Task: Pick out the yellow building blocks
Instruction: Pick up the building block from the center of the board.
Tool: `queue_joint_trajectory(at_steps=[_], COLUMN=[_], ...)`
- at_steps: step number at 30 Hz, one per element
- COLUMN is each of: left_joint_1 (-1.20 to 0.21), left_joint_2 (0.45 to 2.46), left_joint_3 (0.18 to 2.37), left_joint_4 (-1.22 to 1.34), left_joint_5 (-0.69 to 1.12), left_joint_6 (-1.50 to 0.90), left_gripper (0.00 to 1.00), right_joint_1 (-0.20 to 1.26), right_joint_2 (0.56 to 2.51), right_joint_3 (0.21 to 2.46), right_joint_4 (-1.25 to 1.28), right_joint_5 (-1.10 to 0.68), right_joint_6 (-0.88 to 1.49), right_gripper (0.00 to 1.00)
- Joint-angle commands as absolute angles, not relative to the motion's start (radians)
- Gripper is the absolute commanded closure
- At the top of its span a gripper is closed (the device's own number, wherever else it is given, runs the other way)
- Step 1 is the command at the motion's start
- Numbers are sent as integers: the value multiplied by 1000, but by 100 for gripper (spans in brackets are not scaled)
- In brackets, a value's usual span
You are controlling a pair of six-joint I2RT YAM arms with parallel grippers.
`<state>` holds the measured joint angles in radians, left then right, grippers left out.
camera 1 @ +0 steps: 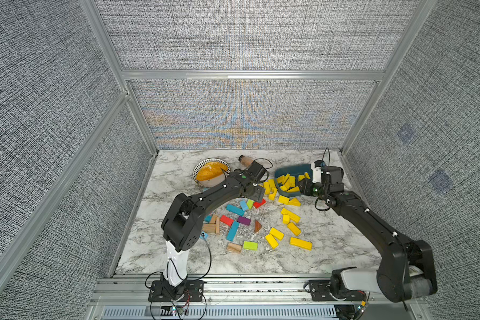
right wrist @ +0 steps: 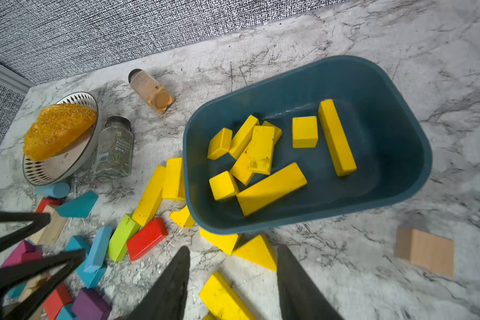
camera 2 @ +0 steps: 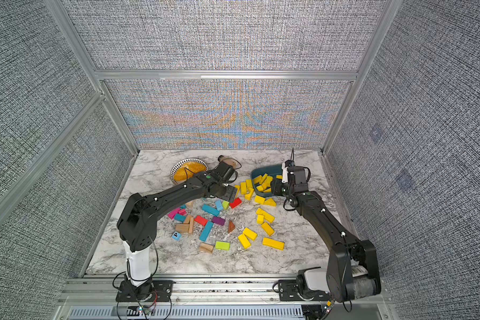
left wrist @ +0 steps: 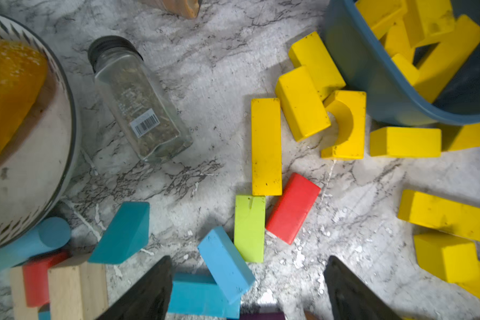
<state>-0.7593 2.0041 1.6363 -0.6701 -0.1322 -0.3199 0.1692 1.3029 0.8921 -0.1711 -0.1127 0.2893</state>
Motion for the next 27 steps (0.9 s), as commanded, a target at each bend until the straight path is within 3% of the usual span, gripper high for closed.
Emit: queue_joint_trajectory(at_steps=[1, 9, 27], left_joint_1=[-751, -743, -743], left_joint_2=[2078, 2248, 2421], left_joint_3=[1715, 1901, 2067], left_joint_4=[-754, -811, -859], left_joint_5=[-80, 12, -23], left_joint_6=[-278, -276, -280], left_gripper=[14, 20, 41], right_joint_1=[166, 166, 163], right_joint_2=[1260, 1187, 1146], right_joint_3=[866, 754, 713], right_joint_4=[-177, -173, -171], right_joint_5=[-104, -107, -132], right_joint_6=[272, 287, 299], right_gripper=[48, 48, 48])
